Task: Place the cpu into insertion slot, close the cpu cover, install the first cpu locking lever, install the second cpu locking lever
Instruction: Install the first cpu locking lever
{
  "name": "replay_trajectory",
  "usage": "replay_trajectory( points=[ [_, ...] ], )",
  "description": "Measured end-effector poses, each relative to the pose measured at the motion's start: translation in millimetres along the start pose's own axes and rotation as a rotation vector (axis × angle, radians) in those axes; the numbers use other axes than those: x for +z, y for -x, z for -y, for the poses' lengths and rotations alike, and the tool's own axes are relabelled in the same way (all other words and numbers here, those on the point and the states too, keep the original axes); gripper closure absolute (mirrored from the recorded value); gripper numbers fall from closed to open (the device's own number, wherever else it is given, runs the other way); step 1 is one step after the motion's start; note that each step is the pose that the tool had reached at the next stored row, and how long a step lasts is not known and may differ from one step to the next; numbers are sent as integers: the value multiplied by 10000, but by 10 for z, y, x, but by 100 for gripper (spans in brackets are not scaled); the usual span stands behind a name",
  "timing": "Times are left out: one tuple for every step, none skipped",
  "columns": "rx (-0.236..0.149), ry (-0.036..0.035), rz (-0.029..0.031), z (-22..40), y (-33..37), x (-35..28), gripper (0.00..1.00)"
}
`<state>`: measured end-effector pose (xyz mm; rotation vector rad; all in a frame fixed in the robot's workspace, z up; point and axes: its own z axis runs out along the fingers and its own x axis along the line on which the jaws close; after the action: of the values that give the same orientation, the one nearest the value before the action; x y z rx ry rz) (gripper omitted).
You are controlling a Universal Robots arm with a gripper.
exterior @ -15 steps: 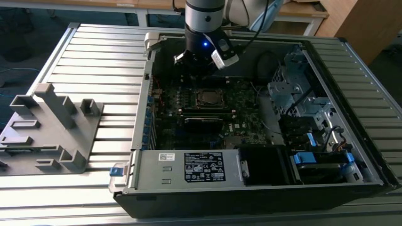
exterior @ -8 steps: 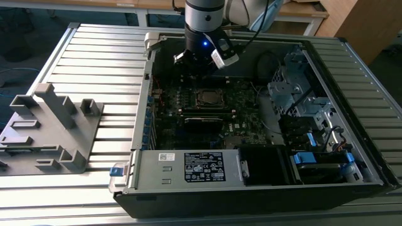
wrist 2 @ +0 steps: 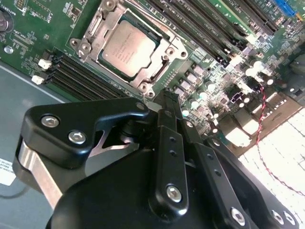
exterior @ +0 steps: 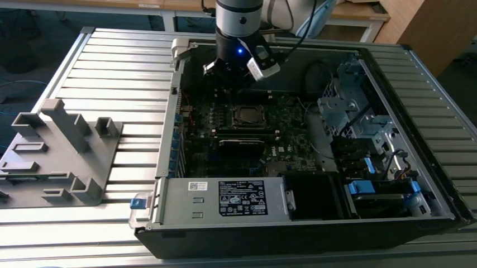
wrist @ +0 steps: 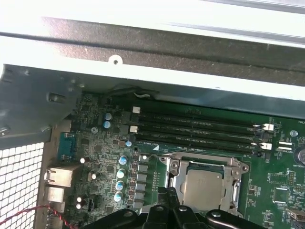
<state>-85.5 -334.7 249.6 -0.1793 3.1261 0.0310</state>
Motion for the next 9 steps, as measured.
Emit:
replay_trajectory(
  points=[
    [1,1,1,-1,0,-14,90],
    [1,-1,-1,-1,0,-29,90],
    [1,-1,-1,-1,0,-41,90],
    [2,0,0,-1,0,-51,90],
    [1,0,0,-2,0,-58,90],
    [1,2,2,-2,1,-58,90],
    [1,2,2,-2,1,-58,90],
    [1,3,3,-2,1,-58,90],
    [1,2,2,-2,1,-59,90]
  ],
)
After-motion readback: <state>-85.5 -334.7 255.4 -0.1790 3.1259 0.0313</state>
